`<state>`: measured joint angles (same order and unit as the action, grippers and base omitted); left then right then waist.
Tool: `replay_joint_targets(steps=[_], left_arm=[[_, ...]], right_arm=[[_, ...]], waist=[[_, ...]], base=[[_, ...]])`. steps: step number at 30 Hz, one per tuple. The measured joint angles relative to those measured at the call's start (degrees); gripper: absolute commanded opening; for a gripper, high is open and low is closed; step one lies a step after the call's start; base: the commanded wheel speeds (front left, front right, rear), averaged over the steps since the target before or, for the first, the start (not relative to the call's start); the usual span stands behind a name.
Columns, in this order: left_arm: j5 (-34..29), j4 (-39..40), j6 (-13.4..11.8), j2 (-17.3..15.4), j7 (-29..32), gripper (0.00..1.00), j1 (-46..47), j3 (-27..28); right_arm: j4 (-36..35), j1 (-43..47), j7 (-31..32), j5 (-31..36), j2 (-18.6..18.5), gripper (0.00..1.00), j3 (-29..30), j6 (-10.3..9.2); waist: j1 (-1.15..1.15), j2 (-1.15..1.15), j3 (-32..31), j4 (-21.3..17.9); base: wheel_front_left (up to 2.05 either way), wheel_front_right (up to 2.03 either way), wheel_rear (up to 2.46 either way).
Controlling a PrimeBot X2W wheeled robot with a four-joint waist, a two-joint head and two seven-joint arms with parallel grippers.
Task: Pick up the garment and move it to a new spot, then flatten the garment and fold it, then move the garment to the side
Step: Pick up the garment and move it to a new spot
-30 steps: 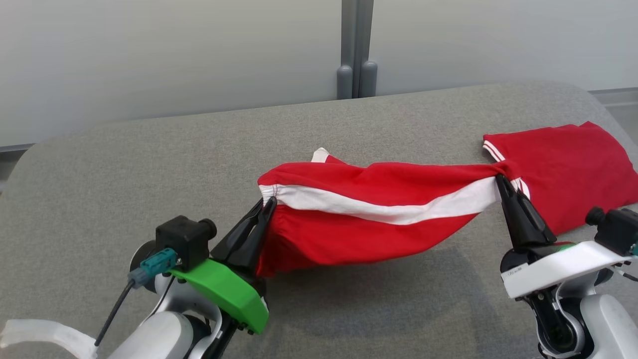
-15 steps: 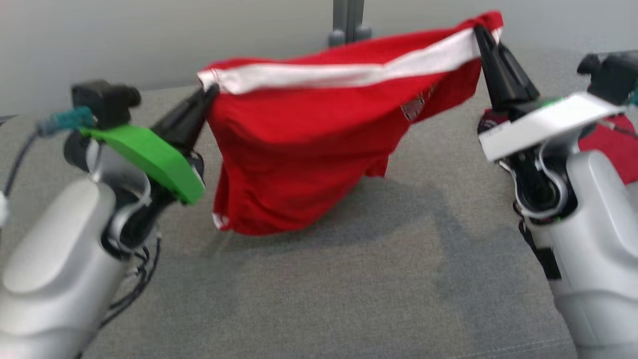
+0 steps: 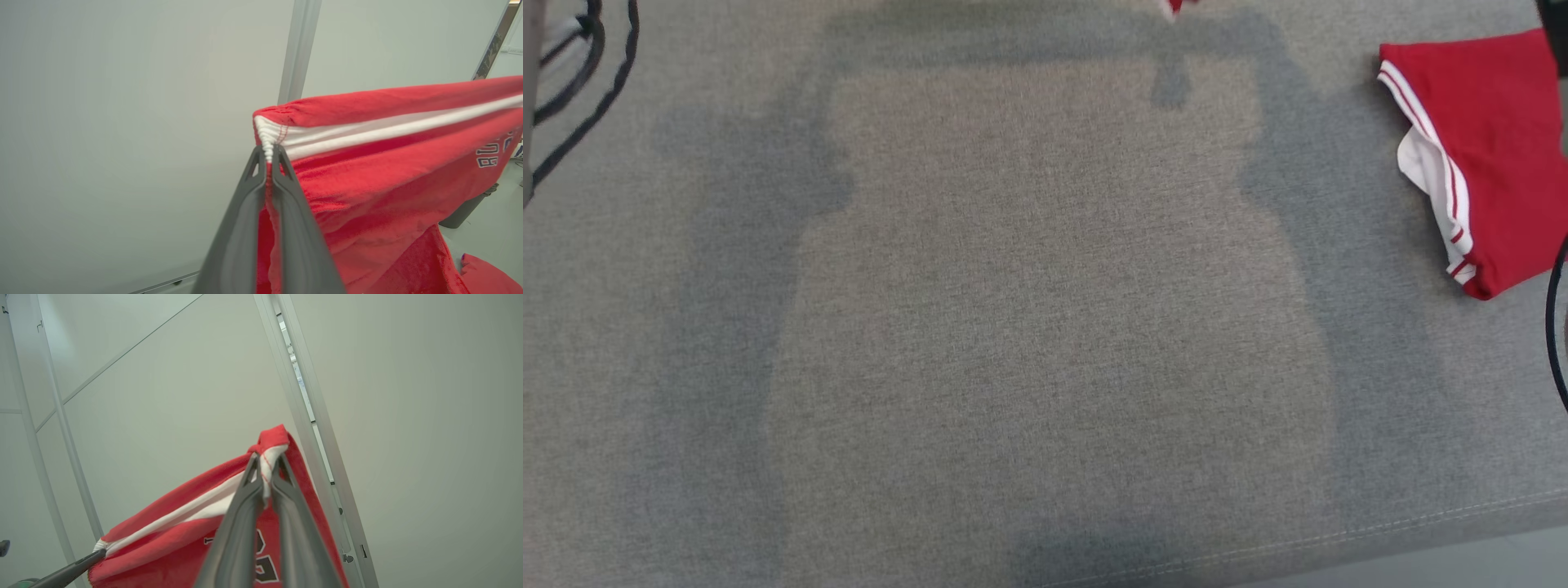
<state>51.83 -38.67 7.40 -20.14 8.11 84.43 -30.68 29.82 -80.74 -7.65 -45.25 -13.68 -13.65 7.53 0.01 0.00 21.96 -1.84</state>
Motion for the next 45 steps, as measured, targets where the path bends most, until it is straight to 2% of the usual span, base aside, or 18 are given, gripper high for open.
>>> replay_joint_targets(steps=[3, 7, 12, 16, 27, 32, 34, 45], left_arm=[[0.88, -4.27, 0.09, 1.32, -1.27, 0.0, 2.55, -0.63], [4.49, -5.44, 0.08, 1.0, 0.49, 0.0, 0.18, -4.61], [10.22, -3.0, 0.08, -1.42, 4.72, 0.0, -10.1, -11.69], [14.63, 1.53, 0.08, -3.94, 4.28, 0.0, -17.75, -15.28], [19.74, 9.14, 0.08, -8.77, -4.75, 0.0, -34.49, -19.78], [19.78, 9.85, 0.07, -9.03, -8.99, 0.0, -40.39, -20.81], [19.74, 10.21, -0.59, -8.65, -9.17, 0.0, -42.8, -21.71], [19.17, 17.19, -9.18, -10.6, -6.55, 0.0, -51.98, -25.41]], right_arm=[[2.85, -3.54, -2.36, 0.04, -0.11, 0.0, -3.52, 0.0], [4.02, -1.75, -3.33, -1.65, -0.21, 0.0, -10.4, -0.01], [3.38, 7.97, -4.66, -4.72, -2.96, 0.0, -17.83, -0.03], [0.05, 16.38, -5.9, -8.03, -5.39, 0.0, -21.62, -0.03], [-8.42, 34.56, -7.11, -11.31, -11.22, 0.0, -24.61, -0.04], [-9.59, 41.67, -7.1, -12.47, -13.6, 0.0, -24.49, -0.03], [-9.33, 44.2, -6.01, -12.87, -14.6, 0.0, -24.41, -0.03], [-9.71, 54.02, 6.64, -14.92, -16.36, 0.0, -23.32, 0.0]], waist=[[0.0, 0.0, 3.23, 0.18], [0.01, 0.0, 6.36, 0.5], [0.01, 0.0, 7.5, 1.28], [0.01, 0.0, 5.97, 1.62], [0.0, 0.0, -0.75, 1.21], [-0.01, 0.0, -4.67, 1.06], [-0.01, 0.0, -6.18, 1.07], [-0.01, 0.0, -13.3, 1.08]], base=[[0.0, 0.0, 0.0], [0.0, 0.0, 0.0], [0.0, 0.0, 0.0], [0.0, 0.0, 0.0], [0.0, 0.0, 0.0], [0.0, 0.0, 0.0], [0.0, 0.0, 0.0], [0.0, 0.0, 0.0]])
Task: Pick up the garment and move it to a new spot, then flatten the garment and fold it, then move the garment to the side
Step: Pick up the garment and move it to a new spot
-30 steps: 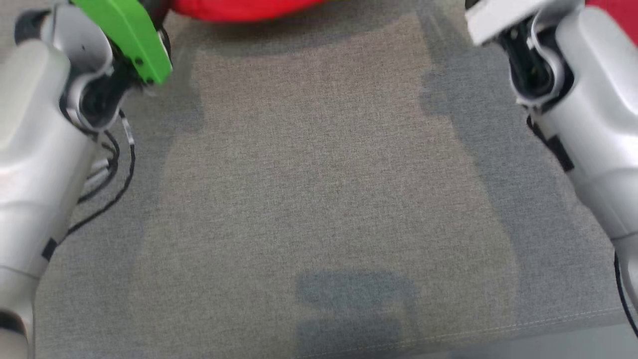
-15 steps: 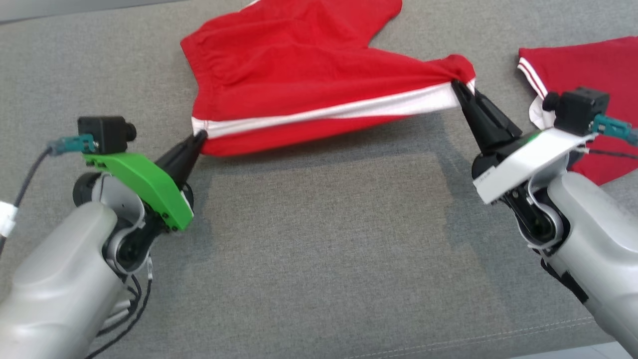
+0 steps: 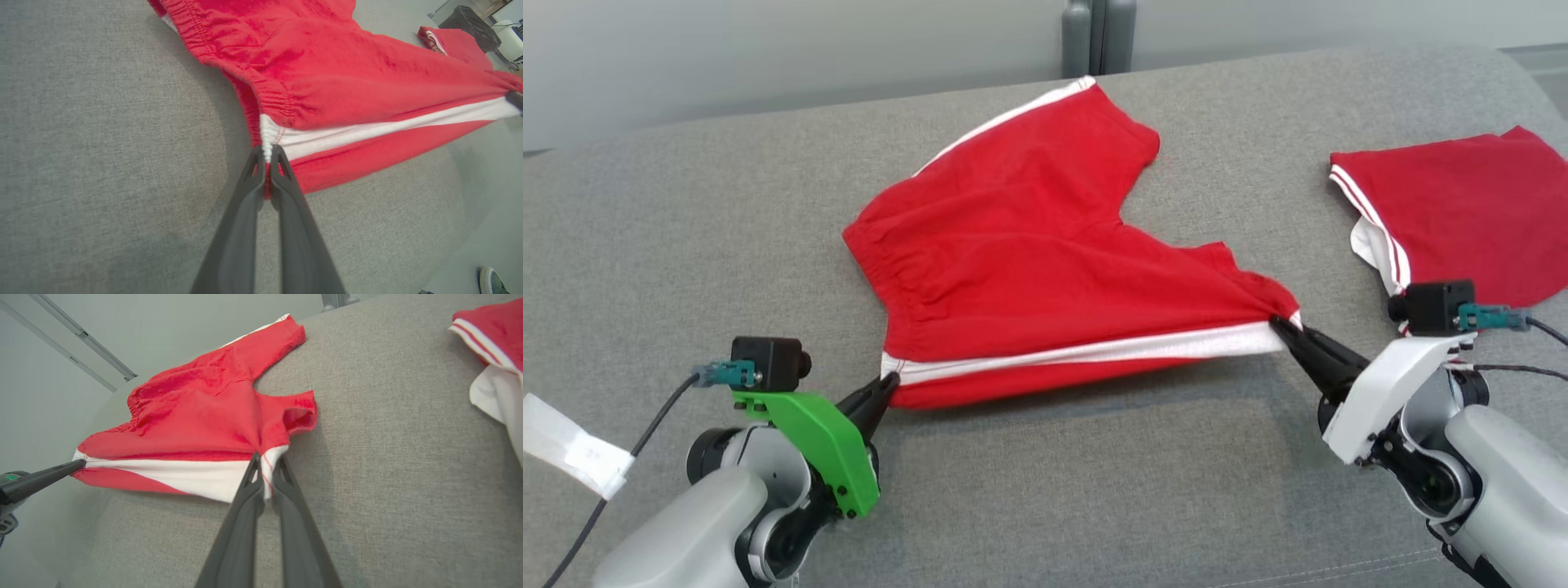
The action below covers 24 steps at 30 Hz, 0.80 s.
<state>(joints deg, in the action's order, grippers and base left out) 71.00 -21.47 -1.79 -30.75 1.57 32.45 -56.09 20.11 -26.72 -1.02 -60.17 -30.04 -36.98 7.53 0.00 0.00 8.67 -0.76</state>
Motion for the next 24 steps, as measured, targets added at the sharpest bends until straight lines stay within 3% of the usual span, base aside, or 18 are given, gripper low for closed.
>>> replay_joint_targets(steps=[11, 24], left_arm=[[2.11, 11.91, -8.13, -4.48, 0.52, 0.0, -10.31, -1.08], [3.19, 18.69, -11.43, -6.73, -0.71, 0.0, -13.96, -0.41]], right_arm=[[-7.2, 12.97, 9.34, 0.29, 0.23, 0.0, 5.09, -0.01], [-15.7, 22.72, 17.04, 8.45, 4.48, 0.0, 17.67, -0.01]], waist=[[0.0, 0.0, -5.27, -0.4], [0.0, 0.0, -6.88, -0.07]], base=[[0.0, 0.0, 0.0], [0.0, 0.0, 0.0]])
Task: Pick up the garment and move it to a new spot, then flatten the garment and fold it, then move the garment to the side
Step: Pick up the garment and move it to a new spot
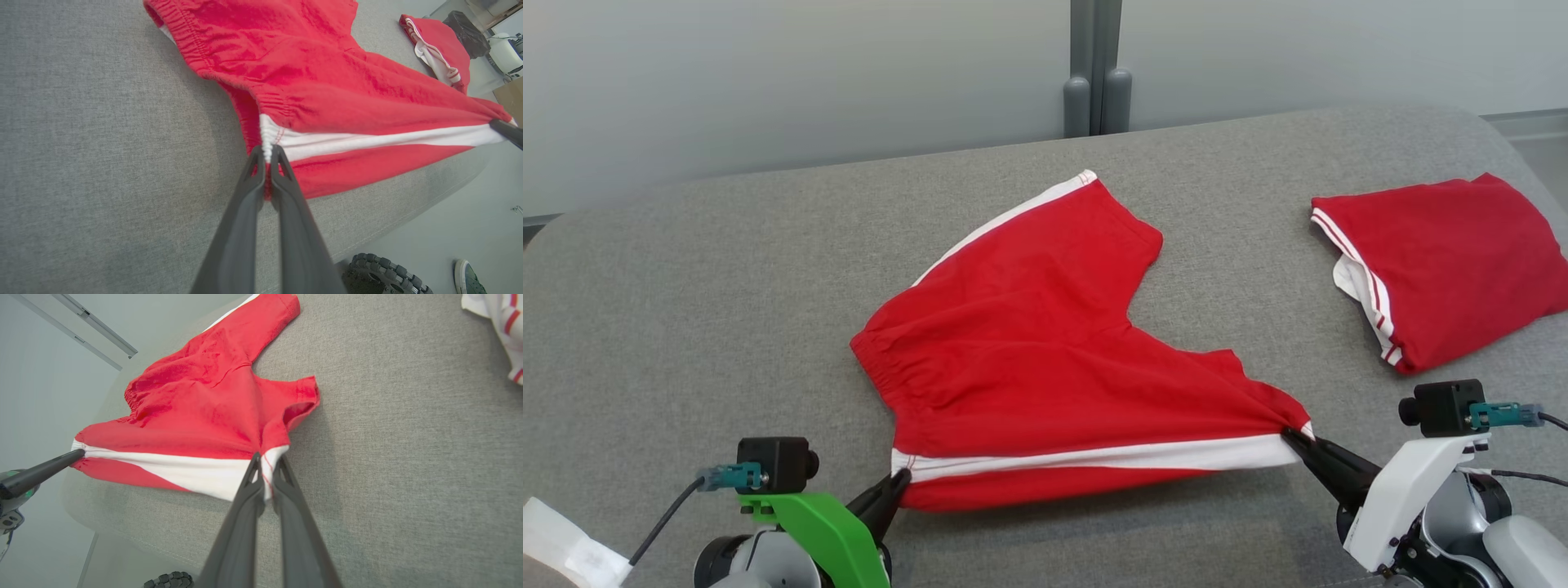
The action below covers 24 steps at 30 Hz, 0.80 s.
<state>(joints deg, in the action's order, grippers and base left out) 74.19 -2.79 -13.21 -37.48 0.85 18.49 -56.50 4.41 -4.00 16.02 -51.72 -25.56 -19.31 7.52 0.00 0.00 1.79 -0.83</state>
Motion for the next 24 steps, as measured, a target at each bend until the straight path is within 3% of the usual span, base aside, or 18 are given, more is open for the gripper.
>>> replay_joint_targets(steps=[6, 11, 24], left_arm=[[0.38, 0.31, 0.13, 0.11, -0.34, 0.0, 0.37, 0.92], [-0.08, -0.64, 1.04, 0.67, 0.55, 0.0, 4.42, 1.74], [-1.22, -7.58, 2.24, 7.39, 3.63, 0.0, 17.94, 4.12]], right_arm=[[-1.98, -0.01, 4.82, 3.68, 3.04, 0.0, 4.12, -0.01], [-2.47, -5.2, 8.04, 5.82, 5.03, 0.0, 6.47, -0.01], [4.79, -26.99, 20.19, 7.08, 3.85, 0.0, 8.12, -0.03]], waist=[[0.0, 0.0, 0.74, 0.24], [0.0, 0.0, 2.85, 0.62], [0.0, 0.0, 10.92, 4.09]], base=[[0.0, 0.0, 0.0], [0.0, 0.0, 0.0], [0.0, 0.0, 0.0]])
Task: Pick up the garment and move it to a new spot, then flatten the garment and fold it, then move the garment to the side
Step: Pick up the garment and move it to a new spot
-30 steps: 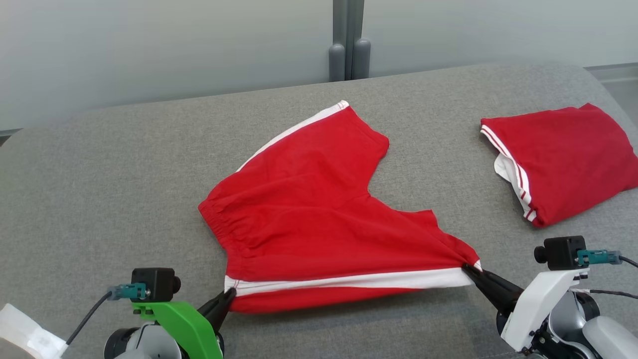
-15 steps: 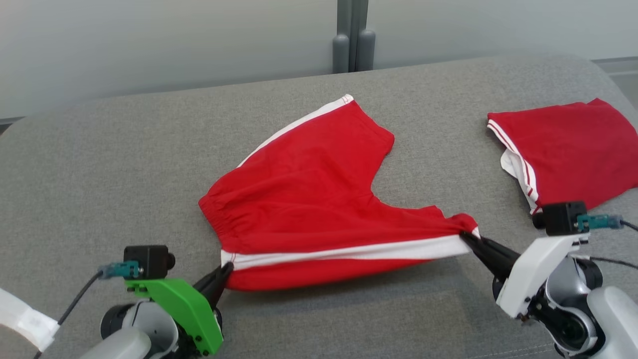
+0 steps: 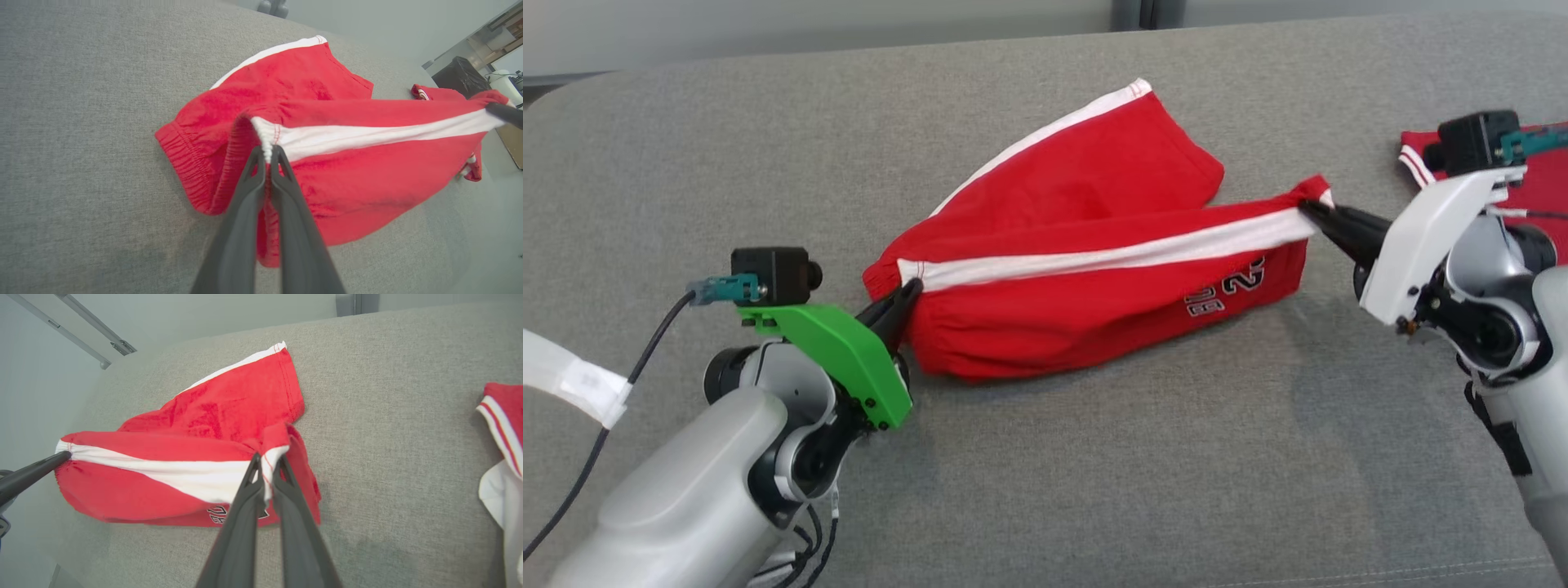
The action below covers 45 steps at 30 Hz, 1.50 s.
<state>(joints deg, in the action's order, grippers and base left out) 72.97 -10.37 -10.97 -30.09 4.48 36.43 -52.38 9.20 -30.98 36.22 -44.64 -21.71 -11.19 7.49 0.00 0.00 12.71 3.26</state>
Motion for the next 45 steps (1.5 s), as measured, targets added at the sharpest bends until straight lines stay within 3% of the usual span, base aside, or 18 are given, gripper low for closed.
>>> replay_joint_targets(steps=[8, 17, 26, 38, 39, 41, 42, 43, 44, 45], left_arm=[[-1.43, -2.9, 0.9, 3.86, -0.83, 0.0, 5.54, 0.49], [-2.4, -4.63, 1.29, 7.84, -3.26, 0.0, 9.45, 1.25], [-2.81, -6.13, 2.43, 9.88, -5.38, 0.0, 10.53, 1.66], [-3.57, -8.08, 3.47, 11.22, -6.84, 0.0, 11.65, 1.78], [-3.61, -8.16, 3.5, 11.25, -6.84, 0.0, 11.74, 1.77], [-3.71, -8.22, 3.66, 11.29, -7.09, 0.0, 11.89, 1.78], [-3.75, -8.24, 3.66, 11.31, -7.1, 0.1, 11.96, 1.8], [-3.81, -8.26, 3.67, 11.32, -7.4, 0.39, 12.01, 1.86], [-3.9, -8.27, 3.67, 11.34, -7.65, 0.91, 12.04, 1.99], [-3.96, -8.33, 3.67, 11.33, -7.67, 1.0, 12.06, 2.0]], right_arm=[[5.61, -12.0, 0.57, 1.05, -0.99, 0.0, -3.18, 0.0], [14.62, -24.81, -3.65, 2.96, -3.0, 0.0, -8.83, 0.0], [23.95, -30.64, -10.62, 2.66, -2.9, 0.0, -12.12, 0.0], [30.29, -34.35, -18.2, 0.65, -3.02, 0.0, -17.41, 0.0], [30.59, -34.46, -18.75, 0.29, -3.0, 0.18, -17.85, 0.0], [30.98, -34.89, -19.9, -0.36, -3.0, 0.36, -18.89, 0.0], [31.16, -35.2, -20.41, -0.66, -3.02, 0.51, -19.31, 0.0], [31.41, -35.41, -20.82, -0.97, -3.03, 0.88, -19.74, 0.0], [31.7, -35.51, -21.26, -1.27, -3.05, 1.0, -20.24, 0.0], [31.9, -35.54, -21.82, -1.65, -3.05, 1.0, -20.7, 0.0]], waist=[[0.0, 0.0, 4.09, 3.19], [0.0, 0.0, 9.87, 7.51], [0.0, 0.0, 13.47, 11.25], [0.0, 0.0, 14.74, 12.28], [0.0, 0.0, 14.68, 12.23], [0.0, 0.0, 14.54, 12.11], [0.01, 0.0, 14.48, 12.05], [0.01, 0.0, 14.41, 11.98], [0.0, 0.0, 14.32, 11.9], [0.0, 0.0, 14.23, 11.81]], base=[[0.0, 0.0, 0.0], [0.0, 0.0, 0.0], [0.0, 0.0, 0.0], [0.0, 0.0, 0.0], [0.0, 0.0, 0.0], [0.0, 0.0, 0.0], [0.0, 0.0, 0.0], [0.0, 0.0, 0.0], [0.0, 0.0, 0.0], [0.0, 0.0, 0.0]])
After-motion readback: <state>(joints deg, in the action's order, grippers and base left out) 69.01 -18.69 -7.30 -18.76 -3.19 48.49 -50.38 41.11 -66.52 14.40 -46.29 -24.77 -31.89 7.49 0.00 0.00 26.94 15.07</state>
